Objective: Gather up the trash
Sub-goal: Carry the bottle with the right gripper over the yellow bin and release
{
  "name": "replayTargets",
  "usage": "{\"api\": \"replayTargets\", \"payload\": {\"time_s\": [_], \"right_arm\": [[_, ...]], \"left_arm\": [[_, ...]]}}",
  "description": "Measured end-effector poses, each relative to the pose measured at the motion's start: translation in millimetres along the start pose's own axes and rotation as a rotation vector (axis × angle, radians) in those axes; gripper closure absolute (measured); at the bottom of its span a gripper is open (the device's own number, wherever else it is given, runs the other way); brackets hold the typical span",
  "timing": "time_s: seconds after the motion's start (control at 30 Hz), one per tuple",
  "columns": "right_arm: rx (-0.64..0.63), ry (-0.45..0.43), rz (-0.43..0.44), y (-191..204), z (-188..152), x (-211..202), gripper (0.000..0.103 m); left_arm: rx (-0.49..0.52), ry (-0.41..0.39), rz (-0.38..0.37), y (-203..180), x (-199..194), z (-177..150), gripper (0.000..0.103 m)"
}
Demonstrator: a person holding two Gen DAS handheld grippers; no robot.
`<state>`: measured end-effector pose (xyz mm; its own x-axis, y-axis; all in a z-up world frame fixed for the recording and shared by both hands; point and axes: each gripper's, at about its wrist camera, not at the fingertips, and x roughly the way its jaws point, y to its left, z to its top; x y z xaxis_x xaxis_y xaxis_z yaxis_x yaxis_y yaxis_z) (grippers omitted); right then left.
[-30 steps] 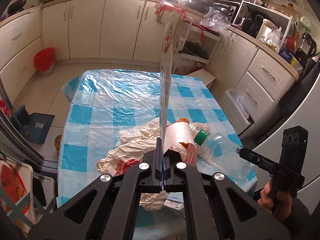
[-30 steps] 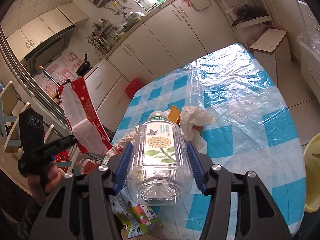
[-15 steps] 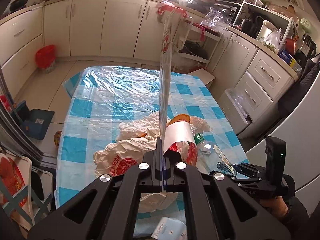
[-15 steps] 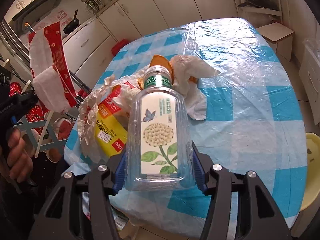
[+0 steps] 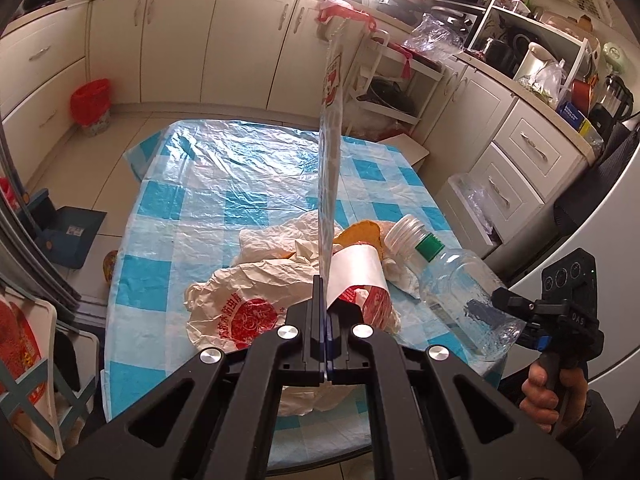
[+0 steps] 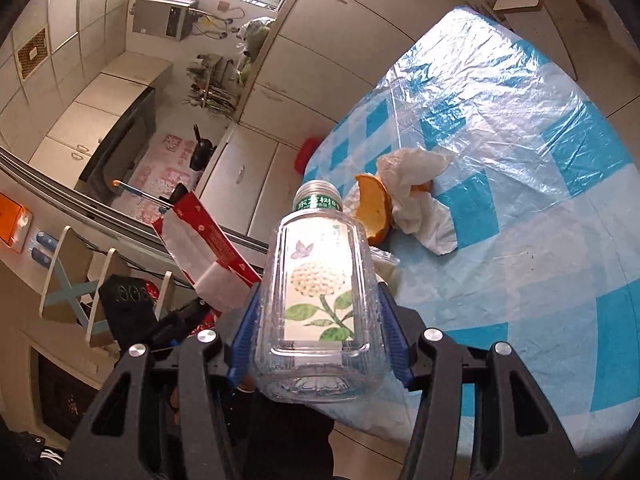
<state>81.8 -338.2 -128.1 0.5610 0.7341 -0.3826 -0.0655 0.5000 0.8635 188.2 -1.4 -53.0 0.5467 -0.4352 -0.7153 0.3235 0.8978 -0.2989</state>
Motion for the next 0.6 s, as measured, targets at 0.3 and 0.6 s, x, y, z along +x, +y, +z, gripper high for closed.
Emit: {"api": "replayTargets", "payload": {"time_s": [0.3, 0.6], "right_arm": [[-0.015, -0.145, -0.123, -2, 17, -72, 0.048], [0.134, -0.194, -0.580, -78, 23, -163, 0.048]], "left_arm": [[0.058, 0.008, -0.099, -45, 4, 5, 0.102], [0.181, 0.116, -0.302, -159, 58, 2, 0.102]]}}
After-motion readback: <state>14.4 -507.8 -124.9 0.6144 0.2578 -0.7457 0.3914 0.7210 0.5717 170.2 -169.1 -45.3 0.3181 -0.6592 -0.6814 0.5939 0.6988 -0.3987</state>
